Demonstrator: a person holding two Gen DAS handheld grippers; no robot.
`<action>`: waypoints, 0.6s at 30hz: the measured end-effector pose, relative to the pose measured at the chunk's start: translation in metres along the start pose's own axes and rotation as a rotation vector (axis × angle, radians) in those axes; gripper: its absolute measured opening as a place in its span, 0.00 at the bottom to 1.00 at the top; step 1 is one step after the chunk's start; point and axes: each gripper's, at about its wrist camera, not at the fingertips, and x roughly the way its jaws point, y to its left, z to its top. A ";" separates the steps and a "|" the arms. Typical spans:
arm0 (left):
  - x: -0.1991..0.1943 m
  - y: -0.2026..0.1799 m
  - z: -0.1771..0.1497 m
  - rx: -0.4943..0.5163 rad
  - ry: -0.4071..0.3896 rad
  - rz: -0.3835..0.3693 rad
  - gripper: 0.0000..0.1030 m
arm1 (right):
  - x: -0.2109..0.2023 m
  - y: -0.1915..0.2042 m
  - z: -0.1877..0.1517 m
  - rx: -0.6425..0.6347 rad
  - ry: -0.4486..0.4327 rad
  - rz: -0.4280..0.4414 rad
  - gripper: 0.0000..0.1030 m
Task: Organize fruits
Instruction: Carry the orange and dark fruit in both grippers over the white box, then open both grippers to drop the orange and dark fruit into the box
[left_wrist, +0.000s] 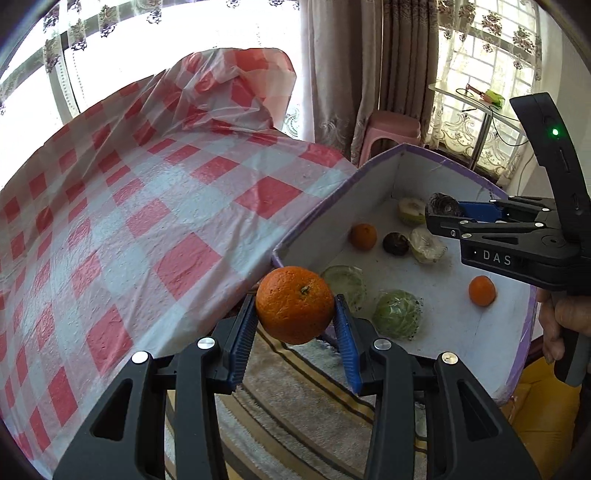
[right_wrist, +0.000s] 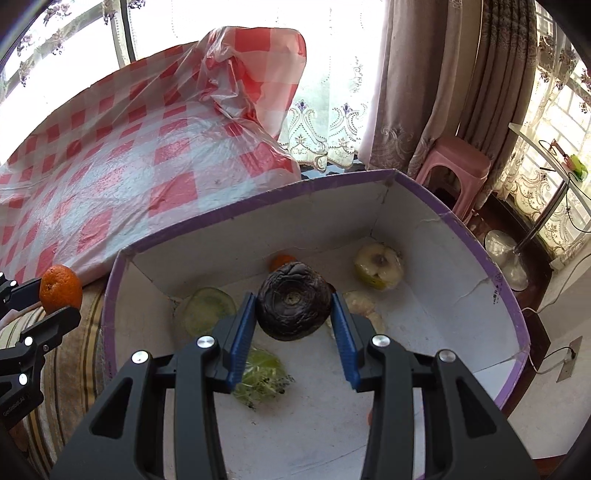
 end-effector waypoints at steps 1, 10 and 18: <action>0.003 -0.006 0.001 0.014 0.006 -0.009 0.38 | 0.002 -0.003 -0.002 -0.003 0.012 -0.014 0.40; 0.035 -0.053 0.016 0.148 0.055 -0.059 0.38 | 0.031 -0.031 -0.010 -0.008 0.146 -0.094 0.40; 0.069 -0.072 0.024 0.203 0.113 -0.059 0.38 | 0.058 -0.023 -0.013 -0.070 0.240 -0.115 0.40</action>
